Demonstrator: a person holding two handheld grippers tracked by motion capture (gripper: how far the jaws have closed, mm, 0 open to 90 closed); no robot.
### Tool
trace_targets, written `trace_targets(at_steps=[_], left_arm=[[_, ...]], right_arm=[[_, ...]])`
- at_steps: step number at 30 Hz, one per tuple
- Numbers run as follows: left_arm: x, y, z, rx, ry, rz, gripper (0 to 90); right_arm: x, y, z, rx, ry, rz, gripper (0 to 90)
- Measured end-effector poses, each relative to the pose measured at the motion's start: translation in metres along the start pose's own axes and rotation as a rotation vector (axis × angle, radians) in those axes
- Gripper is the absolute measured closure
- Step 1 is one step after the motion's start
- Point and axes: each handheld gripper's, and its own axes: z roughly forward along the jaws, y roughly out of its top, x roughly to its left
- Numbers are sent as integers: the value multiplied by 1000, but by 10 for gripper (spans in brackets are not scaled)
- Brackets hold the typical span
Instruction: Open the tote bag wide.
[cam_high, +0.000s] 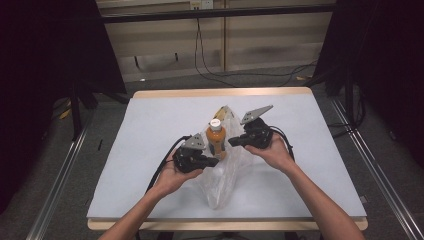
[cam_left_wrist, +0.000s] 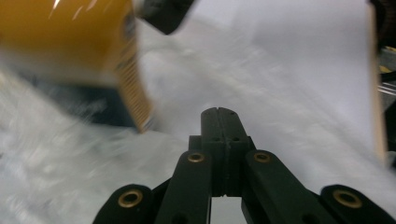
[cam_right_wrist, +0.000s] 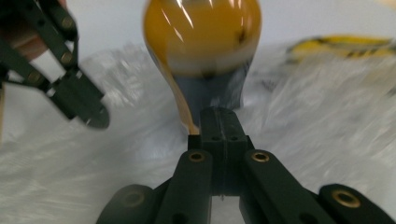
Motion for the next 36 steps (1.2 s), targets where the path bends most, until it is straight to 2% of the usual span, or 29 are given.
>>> trace_targets(at_steps=[2,3,4,5,9,11,12,14,15,18,20,21,24,26,33,36], left_arm=[[11,-7,4,13,13,-36,900],[17,-12,7,11,31,-49,900],[25,-18,8,33,50,-61,900],[31,-22,8,30,65,-82,900],[47,-36,11,68,127,-102,900],[53,-44,10,80,123,-121,900],[55,-47,9,77,124,-121,900],[57,-50,5,84,134,-114,900],[57,-51,3,88,138,-118,900],[59,-57,-2,72,125,-138,900],[58,-59,-5,80,134,-127,900],[58,-60,-7,92,144,-120,900],[58,-64,-11,76,140,-133,900],[60,-65,-14,91,159,-133,900],[64,-75,-21,48,147,-177,900],[63,-77,-22,34,142,-178,900]], right_arm=[[-4,-7,9,18,-11,10,900],[-7,-12,14,29,-10,20,900],[-9,-16,20,41,-10,26,900],[-13,-21,26,66,-26,23,900],[-25,-36,39,114,-52,56,900],[-29,-44,39,96,-41,85,900],[-31,-46,37,94,-45,92,900],[-32,-47,31,119,-92,58,900],[-33,-49,29,120,-99,62,900],[-38,-59,19,103,-98,87,900],[-39,-65,12,97,-99,108,900],[-39,-67,10,101,-110,105,900],[-38,-72,3,102,-121,99,900],[-37,-74,2,102,-114,99,900],[-34,-81,-7,103,-130,100,900],[-31,-84,-8,92,-138,105,900]])
